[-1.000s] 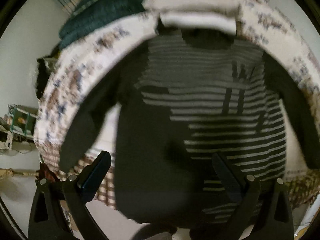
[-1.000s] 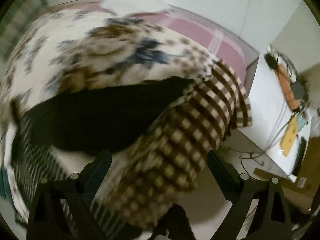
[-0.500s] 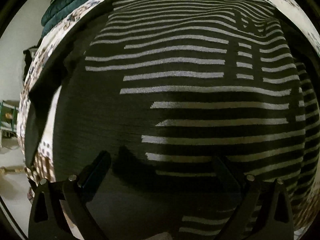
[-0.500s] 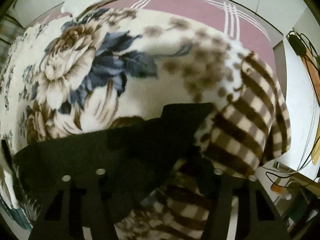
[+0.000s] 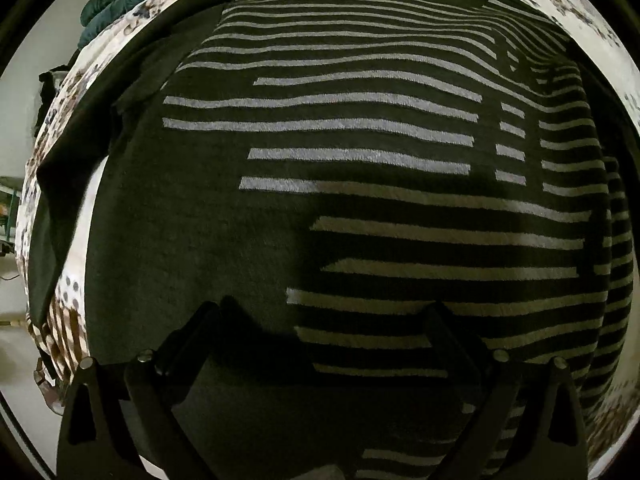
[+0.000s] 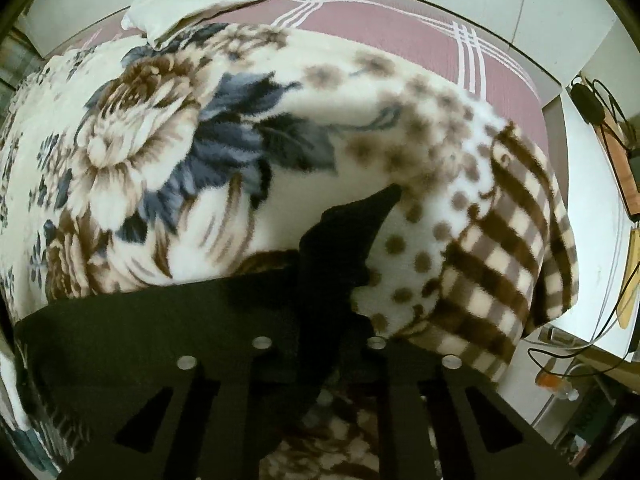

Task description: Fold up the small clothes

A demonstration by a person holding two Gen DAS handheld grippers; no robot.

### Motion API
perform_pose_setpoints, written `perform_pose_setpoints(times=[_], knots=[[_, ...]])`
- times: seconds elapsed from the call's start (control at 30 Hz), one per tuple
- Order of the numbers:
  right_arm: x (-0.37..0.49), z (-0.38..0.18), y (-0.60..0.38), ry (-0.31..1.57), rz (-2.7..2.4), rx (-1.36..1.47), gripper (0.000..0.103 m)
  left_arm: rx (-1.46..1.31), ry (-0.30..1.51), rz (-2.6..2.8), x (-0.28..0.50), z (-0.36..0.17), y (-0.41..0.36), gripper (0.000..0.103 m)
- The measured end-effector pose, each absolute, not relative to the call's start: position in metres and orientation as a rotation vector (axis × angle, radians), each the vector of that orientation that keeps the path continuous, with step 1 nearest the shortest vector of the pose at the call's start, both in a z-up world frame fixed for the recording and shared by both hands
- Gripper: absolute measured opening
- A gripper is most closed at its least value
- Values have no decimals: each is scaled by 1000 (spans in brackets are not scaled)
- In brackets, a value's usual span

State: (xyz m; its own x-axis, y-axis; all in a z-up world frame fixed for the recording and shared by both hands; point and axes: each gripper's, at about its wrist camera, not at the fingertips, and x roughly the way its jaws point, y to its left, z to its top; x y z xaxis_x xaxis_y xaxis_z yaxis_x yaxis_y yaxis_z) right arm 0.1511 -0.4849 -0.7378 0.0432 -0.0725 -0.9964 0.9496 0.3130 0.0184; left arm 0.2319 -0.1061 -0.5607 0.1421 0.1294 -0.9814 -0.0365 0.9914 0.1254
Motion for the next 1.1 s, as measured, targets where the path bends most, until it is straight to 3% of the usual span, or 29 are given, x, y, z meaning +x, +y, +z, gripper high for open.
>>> perform_pose_setpoints(times=[0.2,0.37,0.63,0.93,1.1], knots=[[161,-718,-468,1214,-1023,886,11,67,1423,109,242,-562,-88,103],[193,-666,-420,1159,-944,749,11,50,1427,113,253,-553,-69,103],[284,-586,-204,1213,-378,464,10,39,1406,194,243,-524,23,103],[319,-612,79,1312,81,133,10,-3,1366,434,206,-503,163,103],[296,-640,171,1388,200,-58,10,-71,1372,544,182,-508,211,103]])
